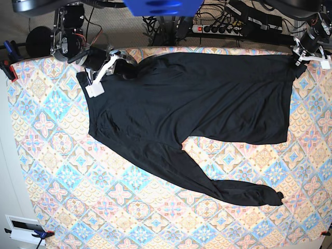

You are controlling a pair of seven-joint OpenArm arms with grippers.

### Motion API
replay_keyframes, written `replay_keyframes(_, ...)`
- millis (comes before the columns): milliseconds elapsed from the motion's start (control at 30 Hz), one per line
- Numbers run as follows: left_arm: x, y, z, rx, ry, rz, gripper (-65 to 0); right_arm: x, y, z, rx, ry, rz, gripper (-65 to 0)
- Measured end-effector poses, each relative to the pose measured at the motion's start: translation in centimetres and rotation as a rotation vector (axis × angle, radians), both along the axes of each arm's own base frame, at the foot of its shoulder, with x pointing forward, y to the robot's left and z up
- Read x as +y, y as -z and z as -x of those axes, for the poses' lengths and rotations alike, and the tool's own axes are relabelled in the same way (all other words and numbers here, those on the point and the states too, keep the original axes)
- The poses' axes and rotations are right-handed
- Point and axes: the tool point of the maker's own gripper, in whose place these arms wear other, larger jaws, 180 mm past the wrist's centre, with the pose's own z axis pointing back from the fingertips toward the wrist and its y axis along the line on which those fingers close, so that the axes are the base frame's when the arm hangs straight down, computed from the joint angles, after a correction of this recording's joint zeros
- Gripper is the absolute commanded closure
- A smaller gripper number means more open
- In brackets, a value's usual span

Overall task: Layout the t-shirt on the table in an organized manner, then fold the t-shirt properly
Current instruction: 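Grasp the shirt's shoulder edge with the right gripper, then drag the grasped shirt edge with the right gripper along the shirt side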

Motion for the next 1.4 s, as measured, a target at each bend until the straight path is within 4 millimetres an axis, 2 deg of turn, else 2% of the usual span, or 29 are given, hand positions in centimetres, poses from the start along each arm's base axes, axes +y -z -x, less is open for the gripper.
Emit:
replay_keyframes(267, 0.0, 0.0, 0.0, 0.0, 0.0, 0.0, -5.3, -0.3, -1.3, -3.9, -0.076, 0.013, -0.011, 0.0)
replay_keyframes(400, 0.0, 0.0, 0.0, 0.0, 0.0, 0.0, -5.3, -0.6, -0.2, -4.1, -0.042, 0.02, -0.01, 0.0)
replay_keyframes(567, 0.0, 0.0, 0.0, 0.0, 0.0, 0.0, -5.3, -1.0, 0.3, -5.8, -0.038, 0.045, -0.025, 0.0)
replay_keyframes(667, 0.0, 0.0, 0.0, 0.0, 0.0, 0.0, -5.3, -1.3, 1.1, -6.1, -0.012, 0.053, -0.023, 0.0)
replay_keyframes(867, 0.0, 0.0, 0.0, 0.0, -0.001, 0.0, -5.3, -1.7, 1.3, -8.0, -0.016, 0.078, -0.041, 0.0)
replay_keyframes(1067, 0.0, 0.0, 0.0, -0.001, -0.001, 0.0, -5.3, -2.1, 2.3, -8.8, 0.018, 0.095, -0.048, 0.0)
replay_keyframes(1300, 0.3, -0.1, -0.2, -0.018, -0.018, -0.014, -5.6, -2.1, 2.8, -8.5, 0.037, 0.099, -0.051, -0.1)
replay_keyframes(1400, 0.4, -0.2, -0.3, -0.018, -0.018, -0.015, -5.6, -2.1, 2.9, -8.5, 0.037, 0.099, -0.051, -4.1)
